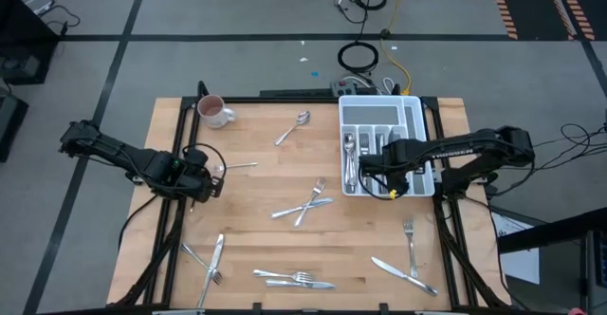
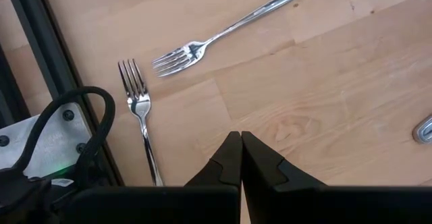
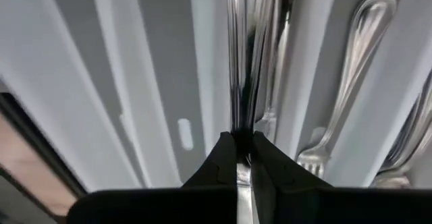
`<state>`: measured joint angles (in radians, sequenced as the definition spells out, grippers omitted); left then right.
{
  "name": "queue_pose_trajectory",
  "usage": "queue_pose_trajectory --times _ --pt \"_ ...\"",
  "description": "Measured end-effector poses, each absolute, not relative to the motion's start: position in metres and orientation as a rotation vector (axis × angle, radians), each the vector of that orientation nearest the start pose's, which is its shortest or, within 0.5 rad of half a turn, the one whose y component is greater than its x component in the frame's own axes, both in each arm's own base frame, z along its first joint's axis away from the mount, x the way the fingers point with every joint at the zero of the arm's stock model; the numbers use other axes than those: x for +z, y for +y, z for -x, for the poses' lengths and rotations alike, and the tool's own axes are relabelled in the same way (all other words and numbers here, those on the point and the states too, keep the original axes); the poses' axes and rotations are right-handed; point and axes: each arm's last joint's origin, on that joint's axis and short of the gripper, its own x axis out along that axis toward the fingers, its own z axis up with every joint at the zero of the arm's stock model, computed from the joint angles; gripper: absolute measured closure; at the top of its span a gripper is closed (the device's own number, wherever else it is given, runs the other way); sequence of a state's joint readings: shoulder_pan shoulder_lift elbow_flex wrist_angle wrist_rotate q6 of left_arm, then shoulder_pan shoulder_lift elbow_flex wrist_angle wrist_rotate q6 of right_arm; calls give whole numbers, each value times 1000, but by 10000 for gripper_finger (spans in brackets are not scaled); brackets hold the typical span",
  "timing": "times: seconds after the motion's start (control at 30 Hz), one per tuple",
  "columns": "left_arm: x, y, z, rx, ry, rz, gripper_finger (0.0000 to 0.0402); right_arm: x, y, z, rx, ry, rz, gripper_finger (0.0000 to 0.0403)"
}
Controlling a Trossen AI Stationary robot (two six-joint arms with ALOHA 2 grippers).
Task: Sort silverware
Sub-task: Put the silver table knife into the silverware tray, then put the silver fork into the silverware tray
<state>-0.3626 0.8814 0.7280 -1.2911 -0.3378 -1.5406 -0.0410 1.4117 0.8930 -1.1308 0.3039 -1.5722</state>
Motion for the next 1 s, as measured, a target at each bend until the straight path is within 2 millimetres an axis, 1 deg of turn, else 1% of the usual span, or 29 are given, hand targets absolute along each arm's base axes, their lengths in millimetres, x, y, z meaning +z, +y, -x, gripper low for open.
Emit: queue_pose_trajectory --times 0.13,0.33,0.67,0.9,1.0 --pt "235 -32 -111 950 1007 801 398 194 -19 -214 1080 1476 1364 402" --pt "235 -32 -111 952 1002 799 398 192 -28 -216 1076 1451 1330 401" --pt "235 -32 -111 951 1002 798 393 180 -36 -225 1063 1450 1278 402" --pt "235 -32 -111 951 1002 797 390 170 -41 -228 1001 1482 1122 402" --pt "235 -32 -111 951 1003 797 390 170 -42 -230 920 1503 1095 402"
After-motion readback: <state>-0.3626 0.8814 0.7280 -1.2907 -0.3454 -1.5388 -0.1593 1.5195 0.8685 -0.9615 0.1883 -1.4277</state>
